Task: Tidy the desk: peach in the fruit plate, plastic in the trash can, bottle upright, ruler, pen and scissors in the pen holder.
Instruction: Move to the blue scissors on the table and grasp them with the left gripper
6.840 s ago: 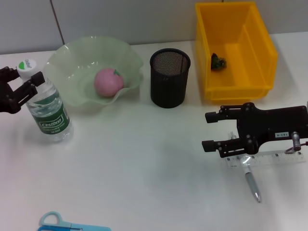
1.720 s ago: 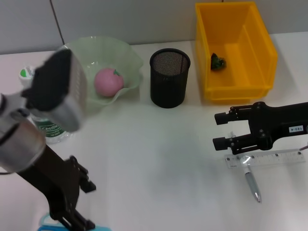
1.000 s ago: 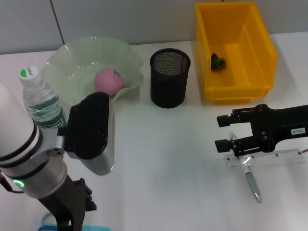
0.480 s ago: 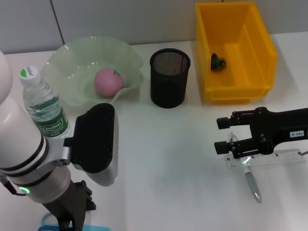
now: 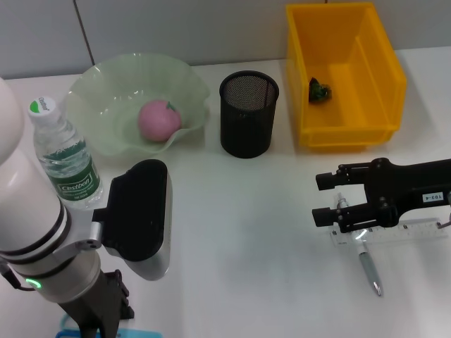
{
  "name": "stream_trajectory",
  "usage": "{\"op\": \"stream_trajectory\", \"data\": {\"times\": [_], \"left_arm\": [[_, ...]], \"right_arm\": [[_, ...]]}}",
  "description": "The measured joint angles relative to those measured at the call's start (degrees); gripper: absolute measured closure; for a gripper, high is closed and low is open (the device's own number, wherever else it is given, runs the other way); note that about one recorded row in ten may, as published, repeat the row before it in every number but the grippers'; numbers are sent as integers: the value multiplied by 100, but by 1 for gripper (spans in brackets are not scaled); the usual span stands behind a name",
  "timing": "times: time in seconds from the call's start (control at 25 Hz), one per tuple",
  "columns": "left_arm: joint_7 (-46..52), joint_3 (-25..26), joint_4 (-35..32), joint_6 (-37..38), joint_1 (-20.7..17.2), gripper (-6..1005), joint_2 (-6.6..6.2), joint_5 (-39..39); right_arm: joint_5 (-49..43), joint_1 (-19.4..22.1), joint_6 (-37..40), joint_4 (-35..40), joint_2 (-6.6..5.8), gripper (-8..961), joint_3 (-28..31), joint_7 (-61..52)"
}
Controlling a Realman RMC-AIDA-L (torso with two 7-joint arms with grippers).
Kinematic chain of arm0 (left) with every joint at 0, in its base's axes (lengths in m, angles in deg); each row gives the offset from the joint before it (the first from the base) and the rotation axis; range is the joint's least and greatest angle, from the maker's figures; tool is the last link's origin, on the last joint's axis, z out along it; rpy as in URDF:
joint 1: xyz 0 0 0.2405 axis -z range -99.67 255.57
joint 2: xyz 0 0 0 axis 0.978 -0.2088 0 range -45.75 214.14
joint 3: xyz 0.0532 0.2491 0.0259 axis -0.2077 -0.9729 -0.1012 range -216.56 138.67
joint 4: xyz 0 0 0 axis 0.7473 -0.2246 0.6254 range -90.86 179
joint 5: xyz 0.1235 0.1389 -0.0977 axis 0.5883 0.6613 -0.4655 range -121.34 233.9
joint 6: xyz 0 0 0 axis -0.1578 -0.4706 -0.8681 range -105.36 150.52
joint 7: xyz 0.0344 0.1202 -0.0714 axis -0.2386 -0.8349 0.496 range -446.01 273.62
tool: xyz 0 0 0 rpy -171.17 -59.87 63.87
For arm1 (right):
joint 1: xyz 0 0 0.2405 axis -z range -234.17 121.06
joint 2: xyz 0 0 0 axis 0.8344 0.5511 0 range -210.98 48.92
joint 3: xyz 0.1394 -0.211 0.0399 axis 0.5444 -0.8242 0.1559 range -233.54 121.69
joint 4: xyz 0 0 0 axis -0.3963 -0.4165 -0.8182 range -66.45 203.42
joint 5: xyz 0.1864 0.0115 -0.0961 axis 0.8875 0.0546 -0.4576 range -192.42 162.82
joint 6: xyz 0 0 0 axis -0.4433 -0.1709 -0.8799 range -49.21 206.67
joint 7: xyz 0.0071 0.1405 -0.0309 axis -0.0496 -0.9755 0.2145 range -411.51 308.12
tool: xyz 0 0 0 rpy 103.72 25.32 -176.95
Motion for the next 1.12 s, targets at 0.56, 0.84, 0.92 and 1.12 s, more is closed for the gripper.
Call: {"op": "stream_trajectory", "data": {"times": [0.56, 0.84, 0.92, 1.12], "left_arm": [[48, -172, 4, -75, 25, 471, 16, 167], [53, -177, 2, -42, 49, 478, 17, 168], [51, -180, 2, -36, 50, 480, 17, 168], [27, -195, 5, -18, 58, 485, 17, 162]], "right_arm": [[18, 0, -41, 1, 1, 152, 0, 20], [22, -8, -48, 2, 1, 152, 0, 23], [28, -15, -48, 2, 1, 152, 0, 24], [31, -42, -56, 2, -4, 152, 0, 23]]}}
